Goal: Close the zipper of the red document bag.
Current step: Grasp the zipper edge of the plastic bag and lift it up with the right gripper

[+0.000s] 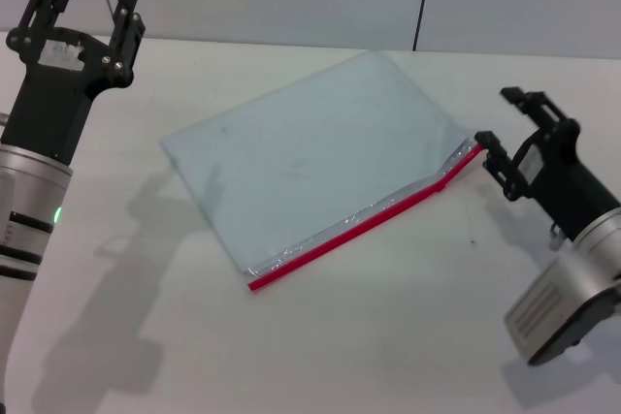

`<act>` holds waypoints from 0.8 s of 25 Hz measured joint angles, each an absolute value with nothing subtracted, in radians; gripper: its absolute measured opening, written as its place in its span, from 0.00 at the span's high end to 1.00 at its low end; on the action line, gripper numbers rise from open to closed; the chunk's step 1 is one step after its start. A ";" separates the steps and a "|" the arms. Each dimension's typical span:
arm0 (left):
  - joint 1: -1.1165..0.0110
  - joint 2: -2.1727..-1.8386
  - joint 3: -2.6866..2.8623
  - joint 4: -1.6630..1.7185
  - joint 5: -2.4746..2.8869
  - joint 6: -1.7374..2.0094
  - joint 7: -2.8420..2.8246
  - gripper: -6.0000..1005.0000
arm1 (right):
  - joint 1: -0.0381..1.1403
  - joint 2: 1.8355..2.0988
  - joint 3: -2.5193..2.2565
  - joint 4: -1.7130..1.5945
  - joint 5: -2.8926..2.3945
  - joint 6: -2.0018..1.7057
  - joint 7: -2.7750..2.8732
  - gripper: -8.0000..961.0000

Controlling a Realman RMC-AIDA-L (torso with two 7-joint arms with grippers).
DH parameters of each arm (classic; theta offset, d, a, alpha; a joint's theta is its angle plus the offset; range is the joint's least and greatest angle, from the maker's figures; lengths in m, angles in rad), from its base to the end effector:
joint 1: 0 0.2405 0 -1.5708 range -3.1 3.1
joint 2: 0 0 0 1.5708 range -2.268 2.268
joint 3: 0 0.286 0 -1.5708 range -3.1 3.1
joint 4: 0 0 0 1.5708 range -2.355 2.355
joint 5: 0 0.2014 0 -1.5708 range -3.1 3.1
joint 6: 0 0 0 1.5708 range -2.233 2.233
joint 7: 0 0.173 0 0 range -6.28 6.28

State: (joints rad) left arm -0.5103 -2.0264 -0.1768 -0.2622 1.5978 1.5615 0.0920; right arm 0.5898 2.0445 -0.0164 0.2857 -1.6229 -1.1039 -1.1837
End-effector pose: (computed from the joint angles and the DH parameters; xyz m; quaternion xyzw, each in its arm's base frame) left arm -0.2788 0.3627 0.0057 -0.6560 -0.0617 -0.3846 0.6465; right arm 0.2893 0.3775 -0.0903 -0.7625 -0.3113 -0.0628 0.5637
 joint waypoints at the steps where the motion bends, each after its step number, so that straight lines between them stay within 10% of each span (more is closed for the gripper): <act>1: -0.511 -2.026 -0.177 -0.262 1.598 1.562 0.092 0.40 | 0.591 2.045 -0.014 0.294 -1.623 -1.094 -1.231 0.30; 20: -0.518 -2.027 -0.176 -0.263 1.598 1.562 0.092 0.40 | 0.639 2.042 0.079 0.292 -1.618 -0.837 -1.470 0.30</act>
